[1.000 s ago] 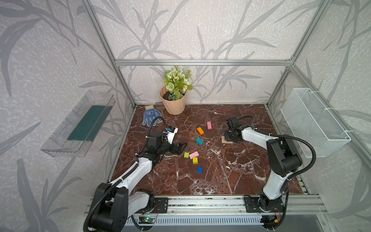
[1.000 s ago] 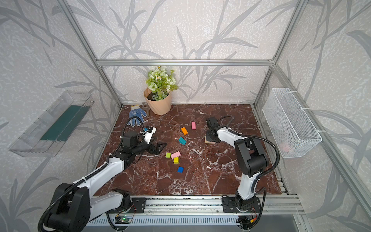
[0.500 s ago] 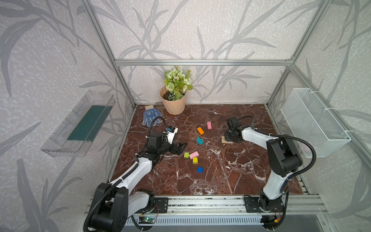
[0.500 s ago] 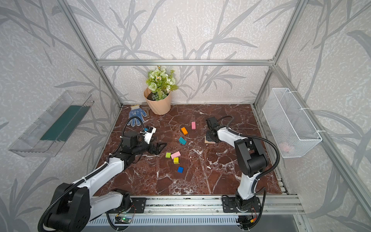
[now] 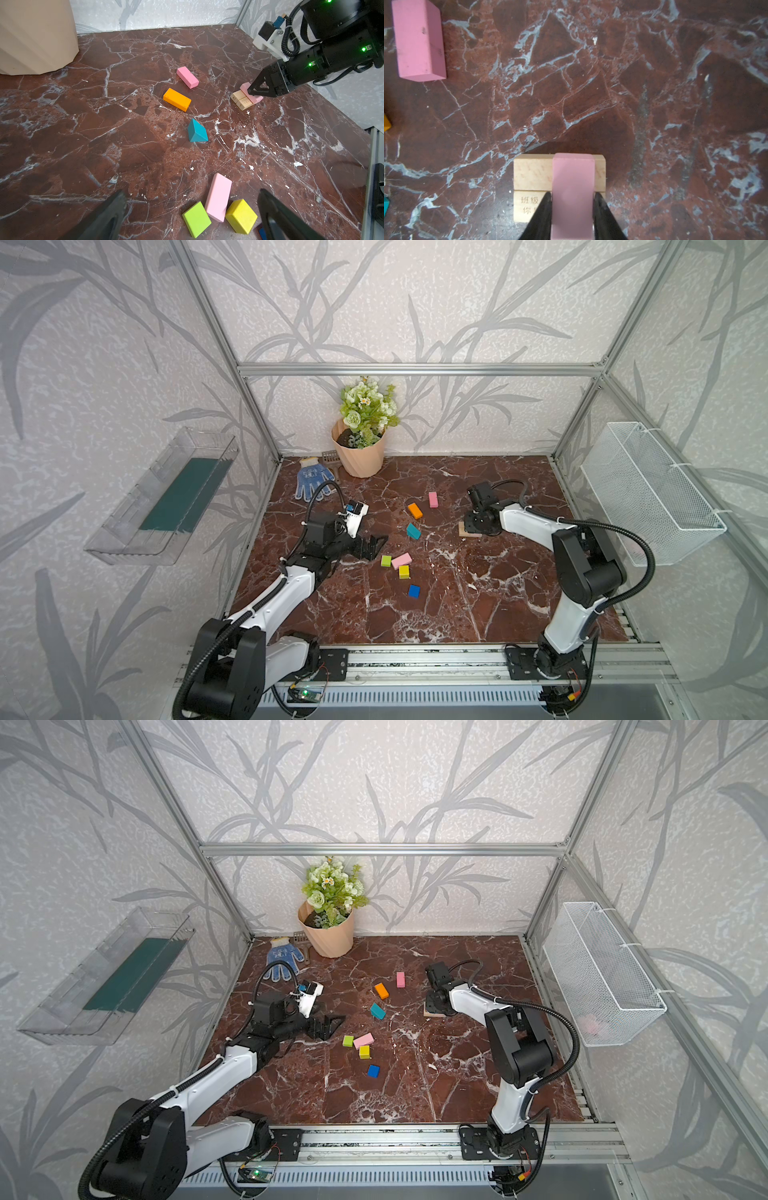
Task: Build the wood block tower
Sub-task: 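Open the right gripper and lift it off the pink block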
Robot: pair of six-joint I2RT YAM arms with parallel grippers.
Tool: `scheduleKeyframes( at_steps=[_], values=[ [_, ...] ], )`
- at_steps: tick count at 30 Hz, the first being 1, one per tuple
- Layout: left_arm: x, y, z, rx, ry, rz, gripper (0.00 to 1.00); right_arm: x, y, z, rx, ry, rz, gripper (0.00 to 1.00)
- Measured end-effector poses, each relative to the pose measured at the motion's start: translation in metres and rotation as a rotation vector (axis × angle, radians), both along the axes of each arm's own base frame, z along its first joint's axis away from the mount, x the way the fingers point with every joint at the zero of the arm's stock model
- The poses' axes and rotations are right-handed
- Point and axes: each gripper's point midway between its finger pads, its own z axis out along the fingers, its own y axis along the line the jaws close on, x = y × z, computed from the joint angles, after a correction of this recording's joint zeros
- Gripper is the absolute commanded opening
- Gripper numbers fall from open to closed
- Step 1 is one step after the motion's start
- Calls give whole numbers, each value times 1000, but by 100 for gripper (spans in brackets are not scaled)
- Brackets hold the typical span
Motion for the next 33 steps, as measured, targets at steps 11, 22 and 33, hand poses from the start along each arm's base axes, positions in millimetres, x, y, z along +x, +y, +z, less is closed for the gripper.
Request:
scheduleKeyframes(
  at_steps=[11, 22, 33],
  values=[
    [0, 0, 0, 0, 0, 0, 99, 0, 0, 0, -6, 0, 3, 38],
    [0, 0, 0, 0, 0, 0, 99, -1, -2, 0, -13, 1, 1, 43],
    [0, 0, 0, 0, 0, 0, 99, -2, 0, 0, -13, 2, 6, 44]
  ],
)
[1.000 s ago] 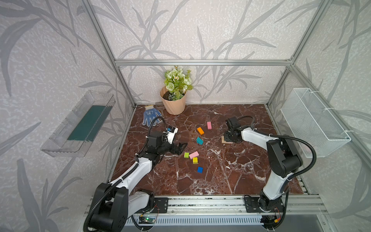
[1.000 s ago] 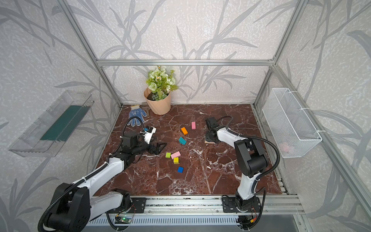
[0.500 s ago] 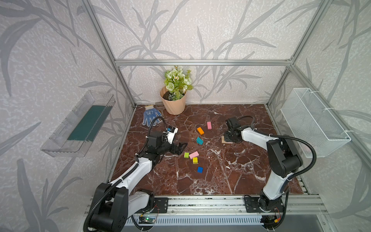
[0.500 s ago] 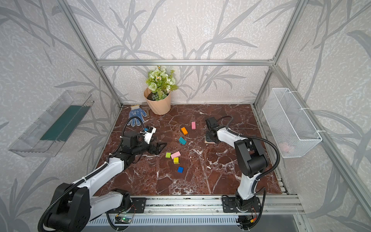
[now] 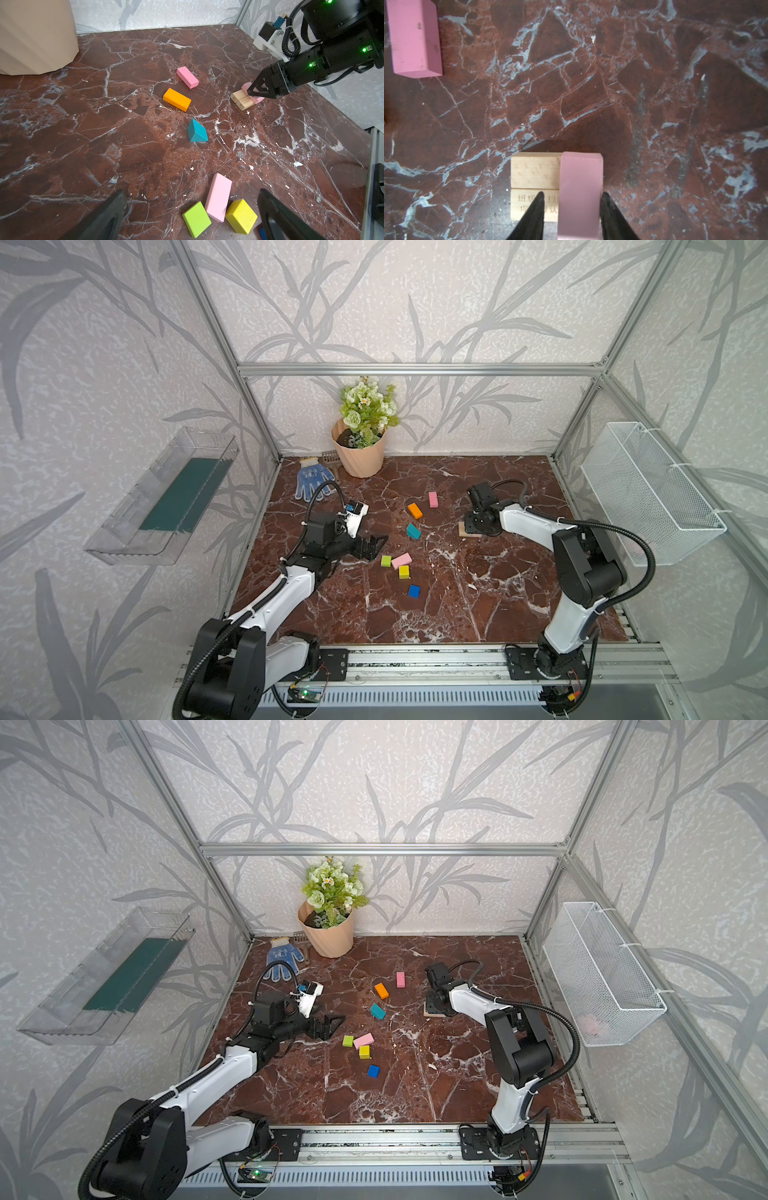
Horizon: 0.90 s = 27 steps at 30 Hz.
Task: Build the wood block tower
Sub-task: 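Open the right gripper and lift it off the pink block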
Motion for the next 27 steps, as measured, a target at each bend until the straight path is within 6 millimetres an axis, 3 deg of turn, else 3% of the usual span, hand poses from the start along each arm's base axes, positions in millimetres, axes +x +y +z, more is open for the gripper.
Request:
scheduleKeyframes(
  at_steps=[14, 27],
  values=[
    [0, 0, 0, 0, 0, 0, 99, -8, -2, -2, -51, 23, 1, 50],
    [0, 0, 0, 0, -1, 0, 99, 5, 5, -8, -76, 35, 2, 50]
  ],
)
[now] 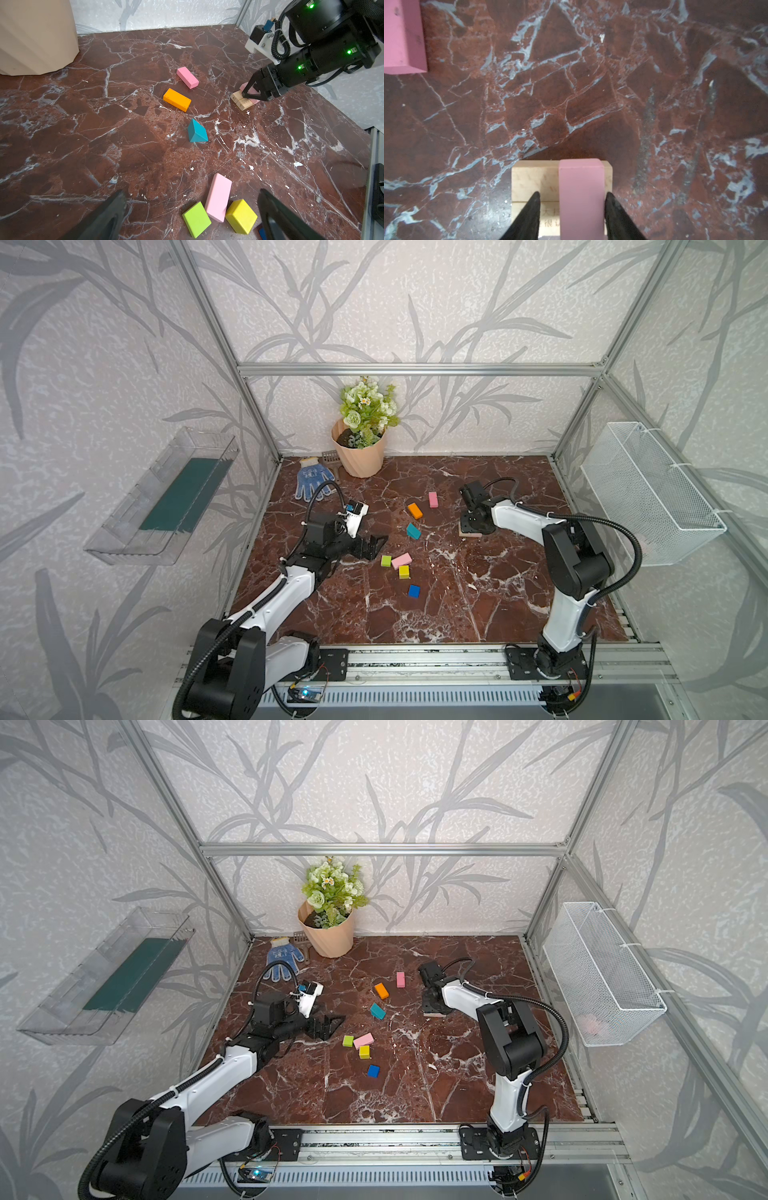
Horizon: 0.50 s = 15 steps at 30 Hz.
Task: Build the wood block tower
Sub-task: 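Open the right gripper and lift it off the pink block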
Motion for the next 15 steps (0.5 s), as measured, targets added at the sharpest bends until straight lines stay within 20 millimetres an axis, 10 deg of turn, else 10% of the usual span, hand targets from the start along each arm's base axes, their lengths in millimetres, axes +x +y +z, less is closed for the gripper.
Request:
scheduleKeyframes(
  at_steps=[15],
  values=[
    [0, 0, 0, 0, -1, 0, 99, -8, 1, 4, -68, -5, 9, 51]
  ],
)
